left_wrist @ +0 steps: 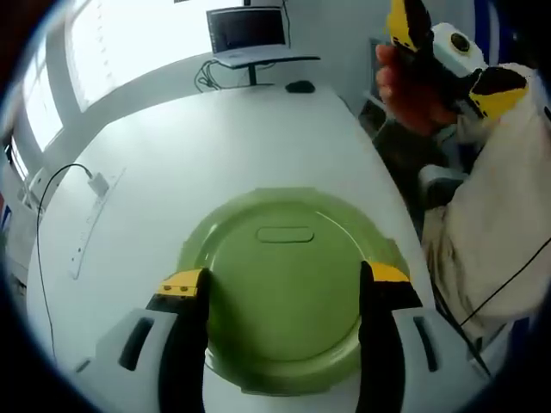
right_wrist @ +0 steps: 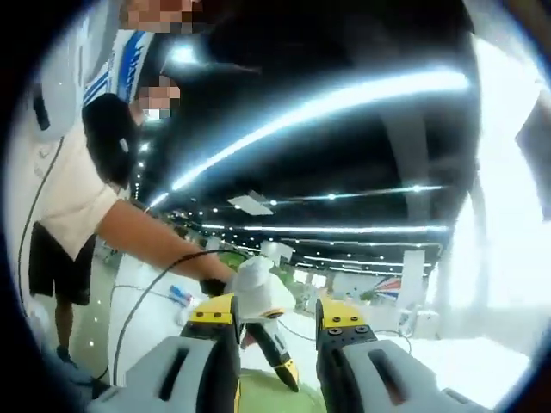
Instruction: Open container latches remove lid place lid upside down on tabletop take tomato from container place on tabletop
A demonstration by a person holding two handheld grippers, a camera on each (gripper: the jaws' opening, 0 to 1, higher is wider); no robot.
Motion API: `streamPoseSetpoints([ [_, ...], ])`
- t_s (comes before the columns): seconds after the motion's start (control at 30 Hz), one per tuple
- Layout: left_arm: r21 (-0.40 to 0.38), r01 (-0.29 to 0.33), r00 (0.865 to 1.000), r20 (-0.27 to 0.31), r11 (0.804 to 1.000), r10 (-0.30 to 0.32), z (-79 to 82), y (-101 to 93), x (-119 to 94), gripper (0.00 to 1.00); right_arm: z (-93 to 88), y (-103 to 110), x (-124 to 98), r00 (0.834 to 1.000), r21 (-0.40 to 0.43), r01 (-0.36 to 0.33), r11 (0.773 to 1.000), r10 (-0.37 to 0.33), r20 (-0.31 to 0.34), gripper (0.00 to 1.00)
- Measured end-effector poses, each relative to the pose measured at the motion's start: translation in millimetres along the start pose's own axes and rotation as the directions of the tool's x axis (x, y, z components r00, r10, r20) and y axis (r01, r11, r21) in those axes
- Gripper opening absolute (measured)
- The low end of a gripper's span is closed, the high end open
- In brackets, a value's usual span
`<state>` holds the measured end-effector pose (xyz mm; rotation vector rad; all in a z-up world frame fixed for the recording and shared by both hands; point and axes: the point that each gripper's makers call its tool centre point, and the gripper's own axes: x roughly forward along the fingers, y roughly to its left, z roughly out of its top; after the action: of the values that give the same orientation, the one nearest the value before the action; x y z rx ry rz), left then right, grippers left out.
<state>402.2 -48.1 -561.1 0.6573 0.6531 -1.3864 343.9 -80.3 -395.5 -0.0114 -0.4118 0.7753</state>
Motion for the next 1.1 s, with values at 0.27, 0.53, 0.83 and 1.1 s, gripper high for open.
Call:
streamPoseSetpoints([
  [0.27, 0.001, 0.001, 1.000, -0.006, 1.000, -0.001, 0.7, -0.4, 0, 0.65, -18.8, -40, -8, 0.978, 0.295, 0.207, 0.933, -0.205, -0.040, 0.30],
  [0.53, 0.001, 0.001, 1.000, -0.013, 1.000, -0.001, 0.8, -3.5, 0, 0.65, -71.9, -80, -33, 0.876, 0.699, 0.440, 0.563, -0.441, -0.196, 0.31],
  [0.83, -0.006, -0.001, 1.000, -0.003, 1.000, 0.001, 1.1, -8.7, 1, 0.65, -114.5, -81, -50, 0.802, 0.865, 0.458, 0.207, -0.515, -0.301, 0.29],
  [1.1, -0.006, -0.001, 1.000, -0.002, 1.000, 0.001, 1.5, -9.8, 1, 0.65, -136.0, -78, -53, 0.759, 0.902, 0.431, 0.019, -0.549, -0.351, 0.29],
])
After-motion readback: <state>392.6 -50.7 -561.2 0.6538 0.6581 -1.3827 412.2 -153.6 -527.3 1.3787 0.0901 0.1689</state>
